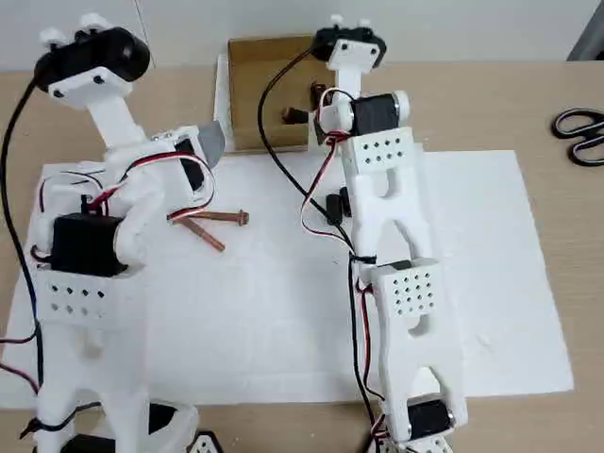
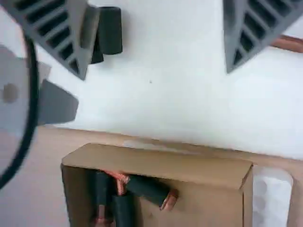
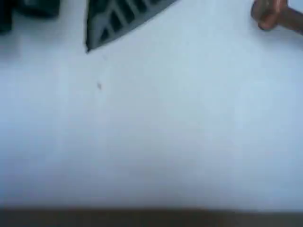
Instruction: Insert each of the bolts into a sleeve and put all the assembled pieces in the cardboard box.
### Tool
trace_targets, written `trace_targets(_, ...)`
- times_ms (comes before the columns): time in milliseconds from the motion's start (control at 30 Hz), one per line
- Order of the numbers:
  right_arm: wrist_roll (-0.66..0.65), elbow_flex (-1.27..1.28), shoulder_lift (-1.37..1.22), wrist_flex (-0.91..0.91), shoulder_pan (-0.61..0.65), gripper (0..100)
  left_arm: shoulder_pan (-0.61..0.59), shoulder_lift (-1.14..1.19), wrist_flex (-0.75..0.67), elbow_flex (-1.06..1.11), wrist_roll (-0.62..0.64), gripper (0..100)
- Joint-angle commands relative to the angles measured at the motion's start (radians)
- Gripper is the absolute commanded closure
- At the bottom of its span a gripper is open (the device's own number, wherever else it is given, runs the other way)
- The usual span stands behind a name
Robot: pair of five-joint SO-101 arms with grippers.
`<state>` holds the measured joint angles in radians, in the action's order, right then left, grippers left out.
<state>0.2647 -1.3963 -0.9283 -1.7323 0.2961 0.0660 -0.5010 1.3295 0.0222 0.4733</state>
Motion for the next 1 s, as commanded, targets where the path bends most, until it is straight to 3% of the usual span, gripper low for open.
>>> trace_targets(0, 0.02, 0.193, 0.193, -0.021, -0.007, 75.3, 0.008, -0.052, -0.002, -0.041, 0.008, 82)
trace_targets(167, 0.018, 0.543, 0.46, -0.012, -0.002, 75.3, 0.0, -0.058, 0.003, -0.039, 0.008, 82)
trace_targets(333, 0.02, 0.724, 0.587, -0.008, -0.001, 75.4, 0.006, -0.058, 0.005, -0.039, 0.055, 82)
trace_targets(800, 0.084, 0.878, 0.598, 0.021, 0.165, 75.4, 0.008, -0.06, 0.203, -0.041, 0.064, 82)
trace_targets(967, 0.084, 0.881, 0.596, 0.068, 0.166, 75.4, 0.006, -0.06, 0.226, -0.041, 0.064, 82)
